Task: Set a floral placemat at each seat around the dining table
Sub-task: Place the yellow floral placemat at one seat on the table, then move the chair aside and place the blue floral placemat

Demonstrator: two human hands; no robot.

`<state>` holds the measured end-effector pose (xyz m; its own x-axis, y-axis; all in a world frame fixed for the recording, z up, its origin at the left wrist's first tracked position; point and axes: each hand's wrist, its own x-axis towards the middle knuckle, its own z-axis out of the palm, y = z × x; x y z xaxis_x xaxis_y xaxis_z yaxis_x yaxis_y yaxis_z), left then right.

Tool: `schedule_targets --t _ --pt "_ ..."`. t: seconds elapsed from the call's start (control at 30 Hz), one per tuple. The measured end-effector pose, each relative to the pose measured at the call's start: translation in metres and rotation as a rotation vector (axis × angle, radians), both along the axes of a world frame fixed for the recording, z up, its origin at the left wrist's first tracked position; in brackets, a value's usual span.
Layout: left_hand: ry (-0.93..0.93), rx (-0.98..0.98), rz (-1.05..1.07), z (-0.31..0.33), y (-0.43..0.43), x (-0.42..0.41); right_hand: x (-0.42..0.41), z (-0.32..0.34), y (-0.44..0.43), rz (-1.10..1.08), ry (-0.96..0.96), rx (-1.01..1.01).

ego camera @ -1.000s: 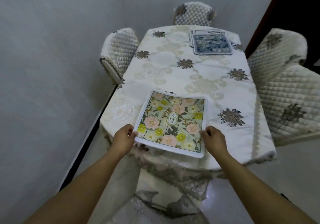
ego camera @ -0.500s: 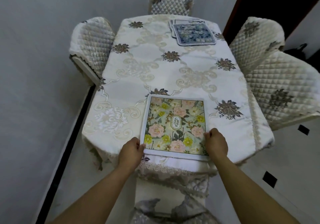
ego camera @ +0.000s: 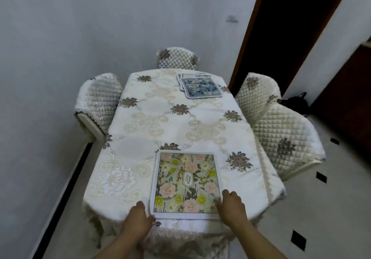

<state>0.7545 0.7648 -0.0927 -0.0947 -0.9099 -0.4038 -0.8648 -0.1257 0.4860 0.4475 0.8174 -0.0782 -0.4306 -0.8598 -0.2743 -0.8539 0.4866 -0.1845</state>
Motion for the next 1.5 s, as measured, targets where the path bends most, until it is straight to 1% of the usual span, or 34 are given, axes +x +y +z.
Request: schedule_targets --t 0.07,0.17,0.3,0.43,0.57,0.67,0.77,0.93,1.07,1.27,1.37,1.5 --pt "-0.081 -0.040 -0.102 0.027 -0.008 0.004 -0.010 0.038 0.000 0.058 0.028 0.004" --pt "-0.247 -0.174 -0.256 0.083 -0.029 -0.004 -0.028 0.109 -0.004 0.121 0.032 -0.022" --pt "-0.370 -0.400 -0.343 0.175 -0.046 -0.034 -0.048 0.201 -0.002 0.206 0.076 -0.054" --pt "-0.445 -0.465 -0.410 0.240 -0.030 -0.069 -0.065 0.261 0.019 0.256 0.176 -0.129" --pt "-0.494 -0.512 -0.482 0.277 0.005 -0.110 -0.091 0.296 0.059 0.266 0.197 -0.233" --pt "-0.498 -0.538 -0.506 0.291 0.038 -0.155 -0.125 0.314 0.100 0.252 0.171 -0.282" --pt "-0.474 -0.543 -0.507 0.293 0.077 -0.218 -0.178 0.321 0.147 0.242 0.132 -0.314" --pt "-0.431 -0.511 -0.509 0.281 0.142 -0.330 -0.285 0.327 0.230 0.220 0.164 -0.281" --pt "-0.396 -0.501 -0.496 0.286 0.188 -0.402 -0.361 0.336 0.282 0.191 0.179 -0.244" --pt "-0.403 -0.519 -0.525 0.300 0.207 -0.476 -0.439 0.340 0.305 0.135 0.176 -0.295" --pt "-0.422 -0.531 -0.549 0.302 0.195 -0.507 -0.469 0.334 0.304 0.129 0.142 -0.307" --pt "-0.392 -0.532 -0.580 0.295 0.168 -0.550 -0.516 0.324 0.289 0.133 0.156 -0.278"
